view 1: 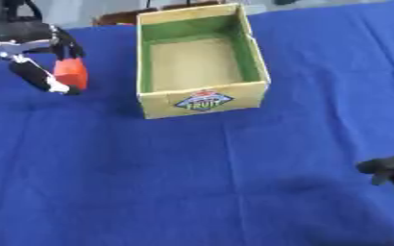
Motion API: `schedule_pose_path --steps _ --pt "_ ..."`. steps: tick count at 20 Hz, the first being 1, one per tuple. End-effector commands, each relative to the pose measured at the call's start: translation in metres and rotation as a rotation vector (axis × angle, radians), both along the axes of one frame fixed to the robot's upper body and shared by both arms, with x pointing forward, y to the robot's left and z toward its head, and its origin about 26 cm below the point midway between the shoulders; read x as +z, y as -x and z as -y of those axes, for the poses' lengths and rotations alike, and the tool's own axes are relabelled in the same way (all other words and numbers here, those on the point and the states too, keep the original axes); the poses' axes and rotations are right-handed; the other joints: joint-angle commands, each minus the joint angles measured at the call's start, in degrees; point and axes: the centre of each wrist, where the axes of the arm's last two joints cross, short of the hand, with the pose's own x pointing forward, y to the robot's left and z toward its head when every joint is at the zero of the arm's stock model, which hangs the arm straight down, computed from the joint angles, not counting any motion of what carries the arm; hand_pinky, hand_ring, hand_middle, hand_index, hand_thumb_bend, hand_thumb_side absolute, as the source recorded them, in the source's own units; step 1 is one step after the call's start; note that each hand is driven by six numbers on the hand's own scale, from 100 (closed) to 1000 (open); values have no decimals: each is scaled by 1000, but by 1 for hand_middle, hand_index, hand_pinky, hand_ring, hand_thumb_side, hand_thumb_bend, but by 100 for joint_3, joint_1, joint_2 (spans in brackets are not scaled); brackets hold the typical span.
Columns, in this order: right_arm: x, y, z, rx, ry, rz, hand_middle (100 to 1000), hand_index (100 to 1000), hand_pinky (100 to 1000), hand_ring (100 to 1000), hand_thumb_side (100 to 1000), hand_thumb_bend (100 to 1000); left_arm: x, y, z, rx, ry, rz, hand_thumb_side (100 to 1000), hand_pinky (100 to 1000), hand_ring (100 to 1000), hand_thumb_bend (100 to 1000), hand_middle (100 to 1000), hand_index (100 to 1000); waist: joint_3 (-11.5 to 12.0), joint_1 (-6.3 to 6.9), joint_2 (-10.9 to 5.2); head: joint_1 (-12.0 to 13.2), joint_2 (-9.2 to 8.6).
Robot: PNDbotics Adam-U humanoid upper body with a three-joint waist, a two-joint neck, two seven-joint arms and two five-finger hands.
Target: Pick up objects on the table and place them in the box.
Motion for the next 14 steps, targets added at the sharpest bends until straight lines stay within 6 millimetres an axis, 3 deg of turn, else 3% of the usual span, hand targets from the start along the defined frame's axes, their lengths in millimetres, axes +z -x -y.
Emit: schedule_pose_path --steps 1,8,14 --pt "6 0 1 1 15 23 526 755 802 761 610 100 13 4 -6 15 -13 36 467 664 590 559 647 814 -1 -9 -91 -13 -39" --pt "6 0 1 2 15 25 525 755 802 760 608 100 13 4 -7 20 -13 48 470 672 601 559 663 824 7 -22 -82 -26 -47" --pt "6 0 1 -1 15 25 525 755 802 760 607 100 24 9 -12 20 19 108 457 710 654 551 724 851 23 -32 -89 -38 -48"
